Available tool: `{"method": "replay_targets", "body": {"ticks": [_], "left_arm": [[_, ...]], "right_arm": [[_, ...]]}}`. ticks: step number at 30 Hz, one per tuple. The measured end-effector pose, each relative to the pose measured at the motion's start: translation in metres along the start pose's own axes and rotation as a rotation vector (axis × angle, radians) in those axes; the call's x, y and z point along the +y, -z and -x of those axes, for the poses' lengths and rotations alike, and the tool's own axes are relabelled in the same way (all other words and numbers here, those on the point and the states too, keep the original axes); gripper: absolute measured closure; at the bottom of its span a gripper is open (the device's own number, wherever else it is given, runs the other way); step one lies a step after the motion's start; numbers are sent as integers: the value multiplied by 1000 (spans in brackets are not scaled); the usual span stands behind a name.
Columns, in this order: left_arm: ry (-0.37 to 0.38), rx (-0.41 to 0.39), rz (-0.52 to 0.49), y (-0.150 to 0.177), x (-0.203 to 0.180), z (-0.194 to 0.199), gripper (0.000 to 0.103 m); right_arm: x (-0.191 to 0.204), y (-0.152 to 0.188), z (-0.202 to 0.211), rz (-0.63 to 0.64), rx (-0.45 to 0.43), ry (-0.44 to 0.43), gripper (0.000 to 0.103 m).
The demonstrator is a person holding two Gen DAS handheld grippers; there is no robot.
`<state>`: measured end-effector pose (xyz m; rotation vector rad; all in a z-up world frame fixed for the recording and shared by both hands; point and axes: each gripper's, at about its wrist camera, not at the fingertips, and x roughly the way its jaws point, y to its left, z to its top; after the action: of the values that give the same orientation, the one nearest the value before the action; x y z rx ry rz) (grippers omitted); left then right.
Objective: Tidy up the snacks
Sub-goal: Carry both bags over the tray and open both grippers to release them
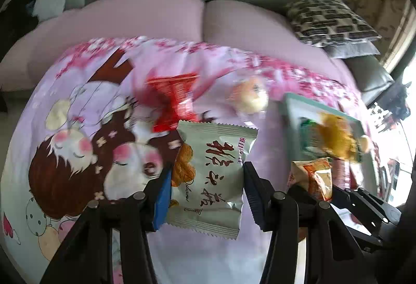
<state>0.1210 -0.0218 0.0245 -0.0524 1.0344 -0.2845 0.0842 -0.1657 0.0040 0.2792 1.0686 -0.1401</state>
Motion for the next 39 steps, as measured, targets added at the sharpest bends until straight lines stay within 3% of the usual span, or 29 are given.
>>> {"method": "replay_targets", "body": {"ticks": [9, 15, 20, 27, 36, 39], "left_arm": [[91, -37, -149, 0, -92, 21, 49], [137, -3, -271, 13, -157, 3, 49], [134, 43, -307, 24, -184, -19, 49], [113, 80, -328, 34, -200, -43, 49], [102, 87, -325, 31, -203, -56, 48], [114, 85, -325, 30, -203, -51, 34]], "right_arm": [[-91, 2, 53, -161, -90, 99, 64], [-167, 16, 65, -311, -87, 184, 64], [-212, 26, 68, -391, -75, 226, 64], [-238, 33, 65, -445, -70, 240, 64], [-237, 29, 54, -421, -52, 258, 63], [-235, 28, 54, -414, -49, 269, 58]]}}
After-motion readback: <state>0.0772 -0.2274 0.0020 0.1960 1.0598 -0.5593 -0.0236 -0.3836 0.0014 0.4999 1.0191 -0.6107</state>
